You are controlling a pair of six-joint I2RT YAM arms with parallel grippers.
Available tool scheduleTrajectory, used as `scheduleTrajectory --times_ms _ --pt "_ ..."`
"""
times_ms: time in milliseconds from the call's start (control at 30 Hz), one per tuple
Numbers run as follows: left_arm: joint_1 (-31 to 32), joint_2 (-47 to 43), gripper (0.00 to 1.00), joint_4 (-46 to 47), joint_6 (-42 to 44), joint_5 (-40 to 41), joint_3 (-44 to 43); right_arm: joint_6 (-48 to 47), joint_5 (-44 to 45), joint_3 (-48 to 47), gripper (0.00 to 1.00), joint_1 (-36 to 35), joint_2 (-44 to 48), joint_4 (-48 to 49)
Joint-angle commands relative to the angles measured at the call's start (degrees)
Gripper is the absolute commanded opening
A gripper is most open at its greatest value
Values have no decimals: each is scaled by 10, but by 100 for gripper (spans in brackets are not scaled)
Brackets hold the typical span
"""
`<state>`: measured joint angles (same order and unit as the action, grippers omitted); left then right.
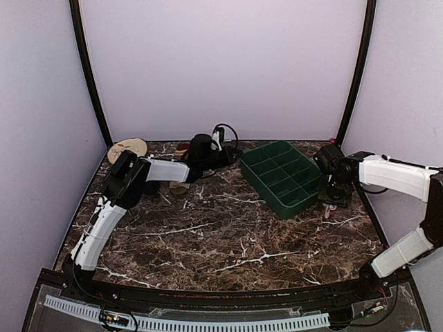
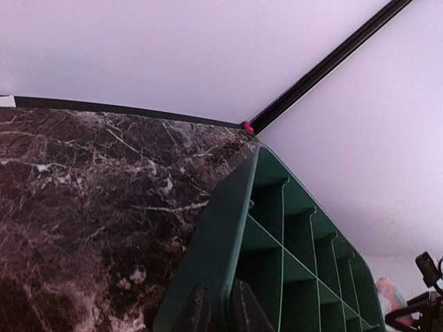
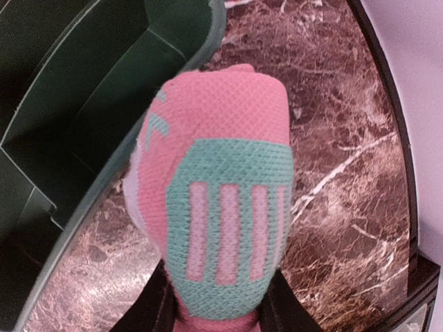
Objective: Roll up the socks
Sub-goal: Rotate the storage box at the center of the board.
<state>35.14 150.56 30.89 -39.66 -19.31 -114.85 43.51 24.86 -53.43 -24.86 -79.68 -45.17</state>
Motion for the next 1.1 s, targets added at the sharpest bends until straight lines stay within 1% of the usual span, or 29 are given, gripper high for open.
scheduleTrajectory --times_ms 0,167,200,333,467,567,700,867,967,1067 --pt "16 -59 15 7 18 -54 113 -70 9 -41 0 15 -25 53" --pt "28 -119 15 16 47 -74 212 -118 -10 -79 0 23 -63 85" --pt "31 -134 15 22 51 -76 244 -129 -14 -89 0 23 -74 89" --pt "41 -192 15 45 53 -85 331 -165 -25 -137 0 24 -111 100" --pt "65 -247 14 58 56 -97 398 -193 -29 -176 0 24 -150 101" --pt "82 -280 14 62 58 -100 440 -204 -19 -194 0 24 -160 94" --pt "93 -320 14 78 41 -102 481 -210 26 -211 0 24 -149 74" --pt "100 -370 15 55 56 -90 504 -226 76 -249 0 23 -124 35" --pt "100 -388 15 40 68 -87 509 -236 81 -279 0 10 -121 11" --pt "100 -398 15 34 72 -88 516 -237 106 -303 0 -18 -127 -27"
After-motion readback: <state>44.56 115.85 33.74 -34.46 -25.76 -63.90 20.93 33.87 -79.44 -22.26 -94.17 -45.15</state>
